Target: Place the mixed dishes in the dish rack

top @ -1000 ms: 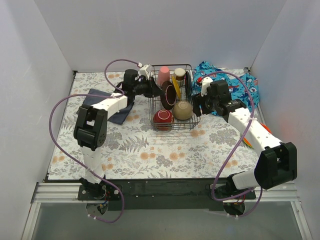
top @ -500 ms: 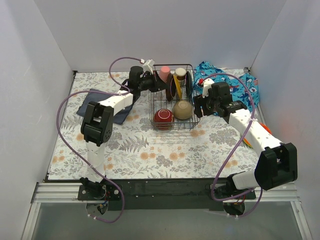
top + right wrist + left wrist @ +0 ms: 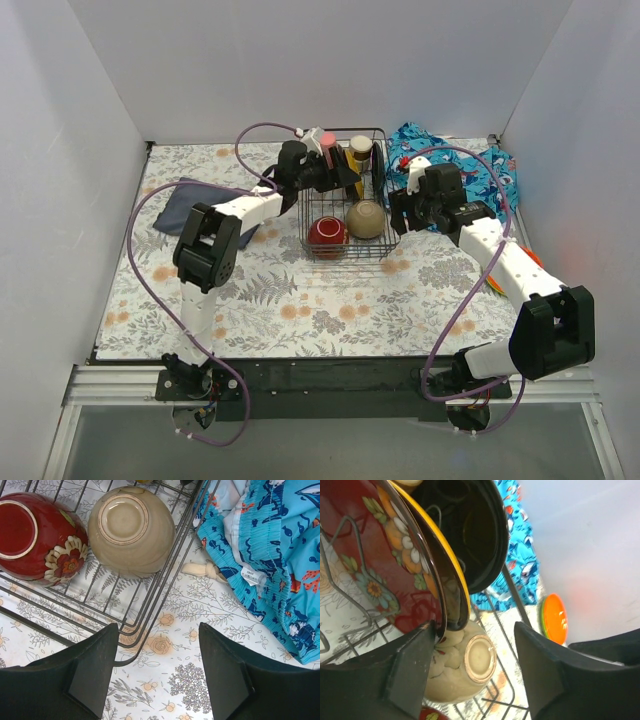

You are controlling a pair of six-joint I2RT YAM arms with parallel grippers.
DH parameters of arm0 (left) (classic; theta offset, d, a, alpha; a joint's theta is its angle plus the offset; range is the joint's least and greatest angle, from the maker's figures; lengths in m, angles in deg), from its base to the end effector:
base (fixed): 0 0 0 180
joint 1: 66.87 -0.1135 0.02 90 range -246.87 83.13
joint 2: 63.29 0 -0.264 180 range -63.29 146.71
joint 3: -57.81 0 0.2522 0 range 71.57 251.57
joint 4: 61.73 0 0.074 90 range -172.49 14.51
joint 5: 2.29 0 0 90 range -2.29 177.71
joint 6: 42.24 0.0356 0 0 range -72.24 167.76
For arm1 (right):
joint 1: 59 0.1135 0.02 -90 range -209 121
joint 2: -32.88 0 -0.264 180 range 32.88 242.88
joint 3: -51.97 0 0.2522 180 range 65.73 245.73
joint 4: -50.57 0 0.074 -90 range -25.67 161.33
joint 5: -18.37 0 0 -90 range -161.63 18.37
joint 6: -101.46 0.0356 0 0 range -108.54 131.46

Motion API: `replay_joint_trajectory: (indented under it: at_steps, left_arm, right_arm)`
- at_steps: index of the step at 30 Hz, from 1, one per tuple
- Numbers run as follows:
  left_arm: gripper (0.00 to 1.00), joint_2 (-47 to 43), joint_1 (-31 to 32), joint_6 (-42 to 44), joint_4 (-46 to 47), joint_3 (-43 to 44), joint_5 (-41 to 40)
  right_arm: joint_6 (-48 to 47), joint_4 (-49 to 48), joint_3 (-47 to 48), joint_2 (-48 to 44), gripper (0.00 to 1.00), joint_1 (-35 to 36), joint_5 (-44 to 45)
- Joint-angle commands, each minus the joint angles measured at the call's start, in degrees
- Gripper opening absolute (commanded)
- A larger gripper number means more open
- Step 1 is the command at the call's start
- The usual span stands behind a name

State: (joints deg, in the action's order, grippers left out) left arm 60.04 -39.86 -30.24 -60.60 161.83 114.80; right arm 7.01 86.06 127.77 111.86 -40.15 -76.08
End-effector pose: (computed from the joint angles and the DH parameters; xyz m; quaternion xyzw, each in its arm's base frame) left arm 0.4412 -0.2431 0.2177 -0.2149 0.7699 -0.5679 0.1966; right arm 0.2895 0.1017 0.2902 -0.1983 0.8787 0.0890 0.4250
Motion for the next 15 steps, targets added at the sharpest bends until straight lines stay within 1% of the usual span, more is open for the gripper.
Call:
replay_joint_trajectory:
  at_steps: [1, 3, 5, 6, 7, 9, 10, 13, 15]
  left_arm:
    - [0.73, -7.83, 0.16, 4.6, -7.66, -0.17, -5.63]
    - [0.79, -11.85, -0.28, 7.58, -9.88, -2.27, -8.01]
    - [0.82, -14.5, -1.34, 9.69, -12.86, -3.85, -7.58]
    - [0.82, -15.65, -1.78, 11.53, -14.18, -4.47, -6.19]
    - [0.82, -17.58, -2.48, 12.6, -17.67, -5.35, -4.96]
    - [0.82, -19.0, -3.18, 15.49, -20.68, -5.97, -0.57]
    - [0.81, -20.39, -3.97, 16.29, -24.35, -6.23, 3.71]
    - [0.8, -23.3, -4.85, 19.62, -29.63, -7.72, 10.85]
    - [0.81, -27.34, -4.94, 20.86, -31.5, -10.35, 12.27]
  right_arm:
    - [-0.21, -1.0, 1.15, -1.99, 0.73, -0.92, 1.02]
    - [-0.82, -0.3, 2.37, -1.9, 0.74, -1.1, 1.37]
    - [-2.14, 0.67, 2.91, -1.99, 0.75, -1.53, 1.98]
    - [-2.4, 0.94, 3.26, -1.9, 0.75, -1.8, 2.07]
    - [-3.02, 1.46, 3.26, -1.99, 0.75, -2.06, 2.07]
    - [-3.55, 1.9, 2.91, -2.16, 0.75, -3.11, 1.9]
    - [-3.9, 2.69, 2.82, -2.16, 0.76, -3.47, 1.64]
    - [-5.92, 5.84, 3.08, -2.08, 0.75, -5.75, 1.98]
    - [-7.5, 8.05, 3.17, -2.16, 0.75, -9.0, 2.08]
